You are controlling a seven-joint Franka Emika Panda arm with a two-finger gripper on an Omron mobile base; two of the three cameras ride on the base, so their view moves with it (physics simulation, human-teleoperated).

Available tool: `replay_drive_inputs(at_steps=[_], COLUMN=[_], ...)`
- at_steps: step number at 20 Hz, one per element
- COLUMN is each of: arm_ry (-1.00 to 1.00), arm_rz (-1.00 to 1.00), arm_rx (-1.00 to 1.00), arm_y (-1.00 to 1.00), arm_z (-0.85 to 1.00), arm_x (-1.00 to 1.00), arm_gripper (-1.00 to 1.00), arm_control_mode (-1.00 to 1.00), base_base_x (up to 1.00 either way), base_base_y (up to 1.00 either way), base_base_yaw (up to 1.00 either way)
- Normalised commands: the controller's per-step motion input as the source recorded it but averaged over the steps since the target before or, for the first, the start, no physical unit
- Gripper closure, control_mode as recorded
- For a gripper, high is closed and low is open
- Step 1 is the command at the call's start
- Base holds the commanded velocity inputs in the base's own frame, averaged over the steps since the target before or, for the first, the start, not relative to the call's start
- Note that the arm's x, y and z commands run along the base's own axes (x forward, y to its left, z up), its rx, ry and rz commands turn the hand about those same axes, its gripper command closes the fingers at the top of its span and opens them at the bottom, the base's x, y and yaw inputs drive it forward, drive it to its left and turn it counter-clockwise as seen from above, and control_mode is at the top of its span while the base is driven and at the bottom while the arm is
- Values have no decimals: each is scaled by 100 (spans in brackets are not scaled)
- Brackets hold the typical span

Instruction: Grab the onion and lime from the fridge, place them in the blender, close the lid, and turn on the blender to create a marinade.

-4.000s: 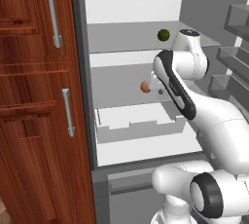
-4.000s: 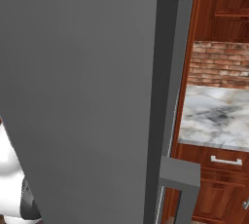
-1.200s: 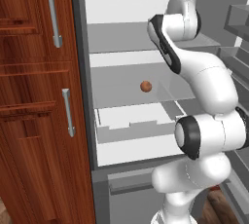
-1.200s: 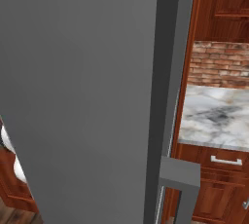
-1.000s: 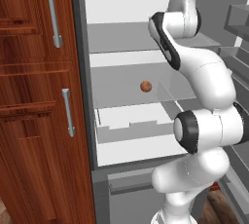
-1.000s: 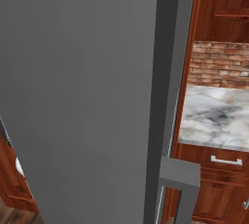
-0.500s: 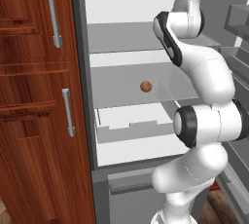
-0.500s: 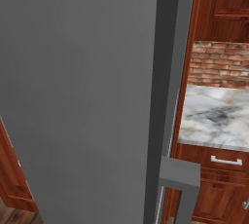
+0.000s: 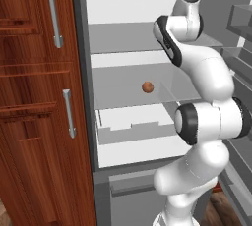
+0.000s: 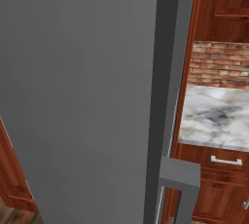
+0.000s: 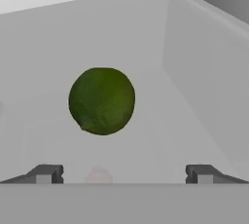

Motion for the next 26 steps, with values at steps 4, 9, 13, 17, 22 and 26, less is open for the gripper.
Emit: replay_drive_inputs(at_steps=[4,9,13,17,22,26], arm_ry=[0,0,0,0,0,0], arm_rz=[0,0,0,0,0,0], arm_rx=[0,0,0,0,0,0], arm_y=[0,0,0,0,0,0], arm_z=[-11,-7,-5,-5,-3,-23], arm_x=[21,32,39,38,39,19], arm_gripper=[-100,-100,-100,-100,-100,100], arm_control_mode=[-100,-100,-100,-100,-100,-100], base_base_x=[0,0,0,0,0,0], base_base_y=[0,0,0,0,0,0], base_base_yaw=[0,0,0,0,0,0])
